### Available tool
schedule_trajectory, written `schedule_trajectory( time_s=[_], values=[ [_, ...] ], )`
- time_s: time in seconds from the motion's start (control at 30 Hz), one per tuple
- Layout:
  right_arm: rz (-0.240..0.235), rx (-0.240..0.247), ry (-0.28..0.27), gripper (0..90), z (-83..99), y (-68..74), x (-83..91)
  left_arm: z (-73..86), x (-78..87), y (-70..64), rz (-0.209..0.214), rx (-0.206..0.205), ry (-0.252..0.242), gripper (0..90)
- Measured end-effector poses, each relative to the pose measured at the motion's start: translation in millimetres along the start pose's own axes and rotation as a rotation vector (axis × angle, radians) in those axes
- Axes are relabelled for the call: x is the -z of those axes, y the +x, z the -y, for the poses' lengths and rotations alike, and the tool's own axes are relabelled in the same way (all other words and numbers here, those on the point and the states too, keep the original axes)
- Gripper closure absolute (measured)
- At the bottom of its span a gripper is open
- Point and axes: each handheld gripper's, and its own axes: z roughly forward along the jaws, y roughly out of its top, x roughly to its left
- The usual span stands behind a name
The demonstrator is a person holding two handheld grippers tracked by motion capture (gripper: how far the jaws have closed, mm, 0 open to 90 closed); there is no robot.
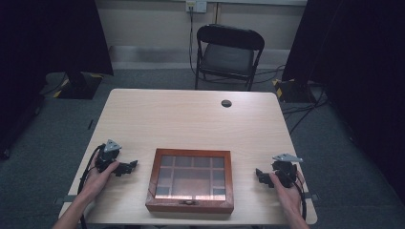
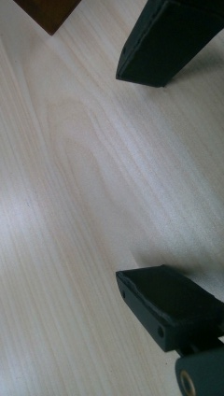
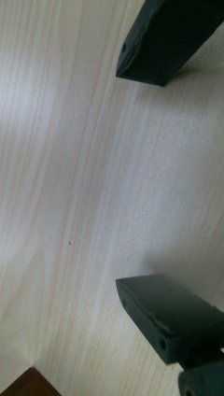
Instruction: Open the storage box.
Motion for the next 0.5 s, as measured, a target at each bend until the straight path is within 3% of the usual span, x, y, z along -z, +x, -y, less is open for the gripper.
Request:
schedule_trajectory(
  time_s=[0.3,0.43,0.5],
  values=[
    [0.023,-0.022,0.010,0.0,-1.2,1.8,-0.6,0.0,0.0,0.0,0.000,0.000,0.000,4.4],
    [0.037,-0.037,0.004,21.5,-5.0,1.5,5.6,0.0,0.0,0.0,0.000,0.000,0.000,4.4],
    [-0.004,-0.065,-0.014,18.5,-7.1,0.4,9.1,0.0,0.0,0.0,0.000,0.000,0.000,4.4]
  ],
)
